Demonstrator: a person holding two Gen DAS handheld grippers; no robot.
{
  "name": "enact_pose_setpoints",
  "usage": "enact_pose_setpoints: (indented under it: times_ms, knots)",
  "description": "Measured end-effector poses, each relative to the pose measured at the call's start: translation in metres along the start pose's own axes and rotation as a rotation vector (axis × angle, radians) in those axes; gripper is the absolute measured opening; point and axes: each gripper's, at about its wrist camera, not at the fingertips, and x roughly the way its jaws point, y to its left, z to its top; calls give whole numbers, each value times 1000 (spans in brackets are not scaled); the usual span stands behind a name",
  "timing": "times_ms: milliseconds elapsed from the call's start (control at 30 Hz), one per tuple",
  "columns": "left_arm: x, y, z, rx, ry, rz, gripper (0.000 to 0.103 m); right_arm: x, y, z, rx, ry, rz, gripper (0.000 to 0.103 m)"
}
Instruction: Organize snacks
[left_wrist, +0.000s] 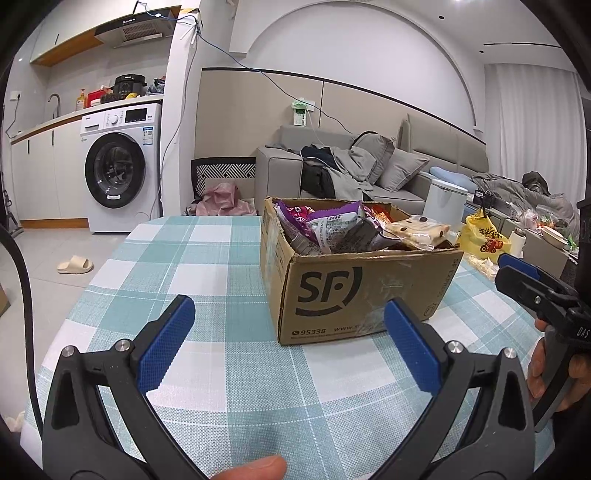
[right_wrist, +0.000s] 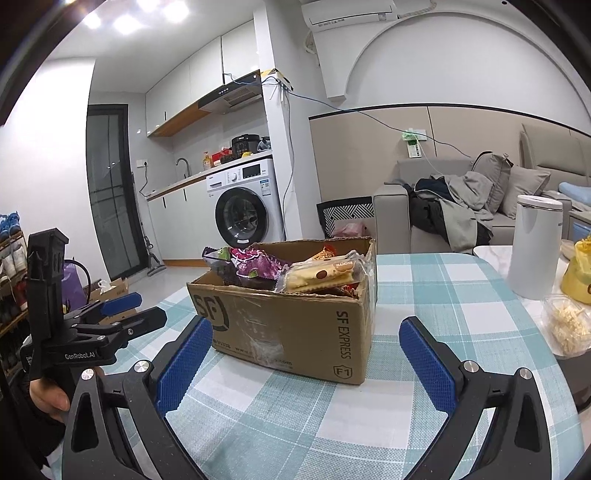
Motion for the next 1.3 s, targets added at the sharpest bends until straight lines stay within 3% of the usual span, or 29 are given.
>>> enact_pose_setpoints:
  times_ms: [1300]
  knots:
    - [3,-3,-2,7,2,-4,102,0,0,-1,1,3,-1,103]
